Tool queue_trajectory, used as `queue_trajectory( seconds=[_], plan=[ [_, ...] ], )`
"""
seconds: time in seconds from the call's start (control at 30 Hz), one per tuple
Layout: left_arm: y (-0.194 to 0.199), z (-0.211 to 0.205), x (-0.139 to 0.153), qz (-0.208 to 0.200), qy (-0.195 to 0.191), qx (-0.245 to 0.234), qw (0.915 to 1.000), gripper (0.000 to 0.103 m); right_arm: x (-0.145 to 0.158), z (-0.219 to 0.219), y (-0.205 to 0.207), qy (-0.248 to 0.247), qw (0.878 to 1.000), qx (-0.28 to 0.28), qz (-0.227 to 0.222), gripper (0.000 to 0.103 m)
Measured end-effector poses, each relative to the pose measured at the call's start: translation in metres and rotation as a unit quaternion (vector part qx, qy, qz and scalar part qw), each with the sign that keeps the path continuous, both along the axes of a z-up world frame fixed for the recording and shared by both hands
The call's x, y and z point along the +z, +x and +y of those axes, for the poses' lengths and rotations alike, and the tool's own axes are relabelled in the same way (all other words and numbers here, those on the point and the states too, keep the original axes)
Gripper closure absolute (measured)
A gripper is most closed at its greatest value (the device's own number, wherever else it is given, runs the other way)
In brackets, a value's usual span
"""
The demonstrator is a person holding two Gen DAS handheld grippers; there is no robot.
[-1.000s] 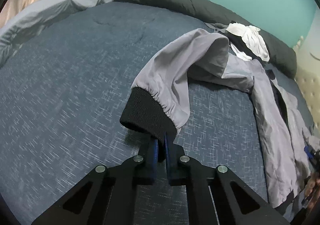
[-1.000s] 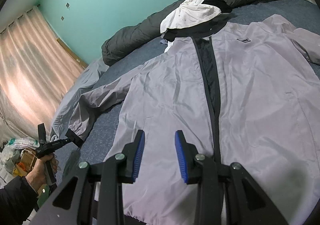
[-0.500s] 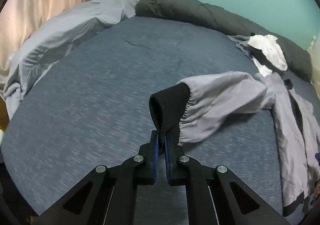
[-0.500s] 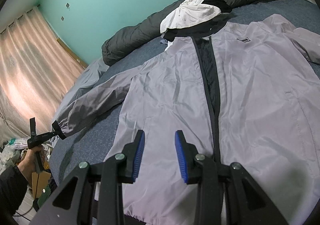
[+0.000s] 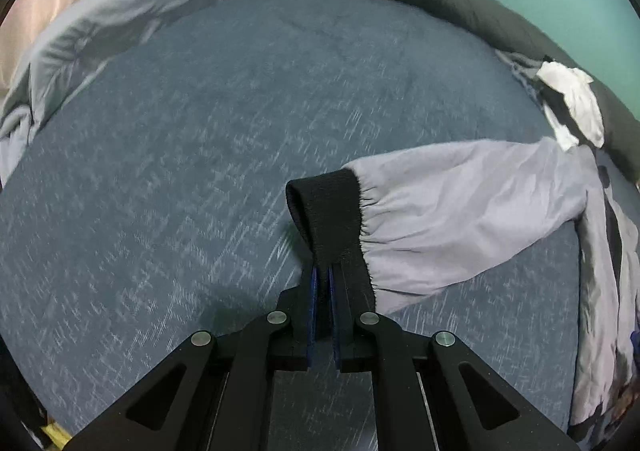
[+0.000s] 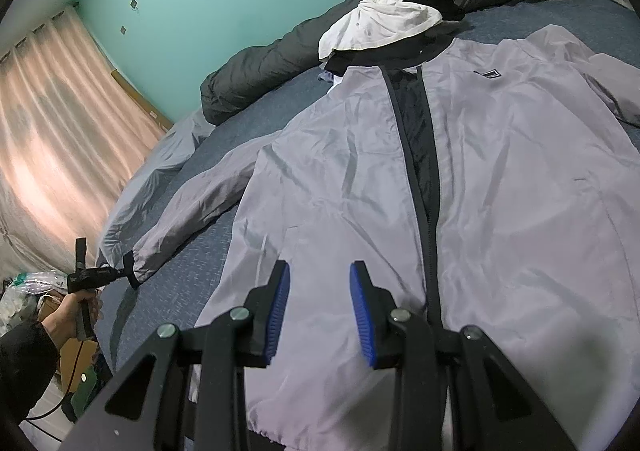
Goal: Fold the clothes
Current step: 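Pull the sleeve by its cuff with the left tool to straighten it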
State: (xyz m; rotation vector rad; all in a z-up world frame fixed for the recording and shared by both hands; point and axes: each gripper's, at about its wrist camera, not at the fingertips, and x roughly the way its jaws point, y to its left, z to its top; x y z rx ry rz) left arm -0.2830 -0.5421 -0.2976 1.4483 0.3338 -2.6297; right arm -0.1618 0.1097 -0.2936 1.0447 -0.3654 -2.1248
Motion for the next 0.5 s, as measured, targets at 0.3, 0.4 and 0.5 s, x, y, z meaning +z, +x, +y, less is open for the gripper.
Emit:
queue_trajectory(
  seconds=[0.3, 0.4, 0.5],
  plan=[
    [-0.011, -0.023, 0.005, 0.034, 0.057, 0.029, 0.9974, 0.075, 0.000, -0.006, 0.005, 0.008, 1.000, 0.004, 0.004, 0.072],
    [-0.023, -0.025, -0.005, 0.030, 0.065, 0.034, 0.9969, 0.074, 0.001, -0.008, 0.007, 0.010, 1.000, 0.006, 0.006, 0.072],
    [-0.030, -0.030, -0.015, 0.035, 0.085, 0.040, 0.9950, 0.073, 0.000, -0.008, 0.006, 0.013, 1.000, 0.004, 0.008, 0.072]
  ],
)
